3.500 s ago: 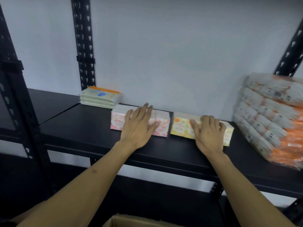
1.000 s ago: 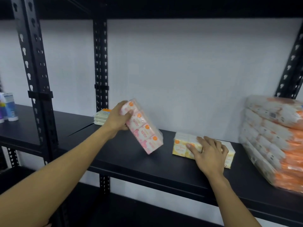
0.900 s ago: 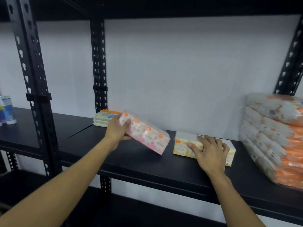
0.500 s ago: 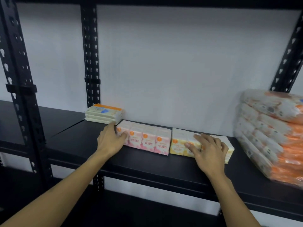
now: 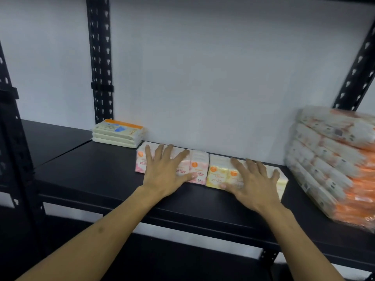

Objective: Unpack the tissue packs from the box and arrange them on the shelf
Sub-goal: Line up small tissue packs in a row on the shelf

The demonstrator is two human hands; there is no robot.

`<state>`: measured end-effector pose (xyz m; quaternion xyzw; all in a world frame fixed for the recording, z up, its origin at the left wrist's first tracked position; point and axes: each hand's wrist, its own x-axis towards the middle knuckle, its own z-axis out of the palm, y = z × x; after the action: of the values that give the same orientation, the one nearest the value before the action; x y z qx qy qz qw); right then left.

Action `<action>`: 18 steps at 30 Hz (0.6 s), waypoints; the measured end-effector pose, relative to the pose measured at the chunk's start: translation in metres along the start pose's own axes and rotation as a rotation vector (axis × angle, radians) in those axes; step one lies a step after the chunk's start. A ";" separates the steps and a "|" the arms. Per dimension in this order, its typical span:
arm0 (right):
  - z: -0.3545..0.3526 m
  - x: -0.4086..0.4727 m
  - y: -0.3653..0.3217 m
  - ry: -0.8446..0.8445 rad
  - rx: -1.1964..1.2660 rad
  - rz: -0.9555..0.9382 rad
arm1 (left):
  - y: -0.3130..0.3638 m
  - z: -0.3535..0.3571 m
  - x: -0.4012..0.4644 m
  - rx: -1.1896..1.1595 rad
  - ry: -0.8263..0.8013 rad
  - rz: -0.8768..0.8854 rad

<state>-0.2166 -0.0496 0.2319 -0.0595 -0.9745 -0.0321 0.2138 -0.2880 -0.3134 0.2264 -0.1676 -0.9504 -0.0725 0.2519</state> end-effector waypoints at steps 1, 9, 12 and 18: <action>0.002 0.005 0.000 0.009 -0.020 -0.006 | -0.001 0.003 0.003 -0.005 0.013 0.002; 0.031 0.056 -0.002 0.060 -0.048 -0.048 | -0.022 0.031 0.049 -0.038 -0.007 0.017; 0.041 0.076 -0.003 0.065 -0.044 -0.039 | -0.032 0.045 0.070 -0.067 -0.008 0.034; 0.062 0.115 0.000 0.090 -0.061 -0.018 | -0.032 0.069 0.111 -0.078 -0.001 0.026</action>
<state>-0.3460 -0.0328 0.2237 -0.0560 -0.9630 -0.0664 0.2550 -0.4208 -0.2963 0.2212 -0.1899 -0.9446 -0.1064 0.2458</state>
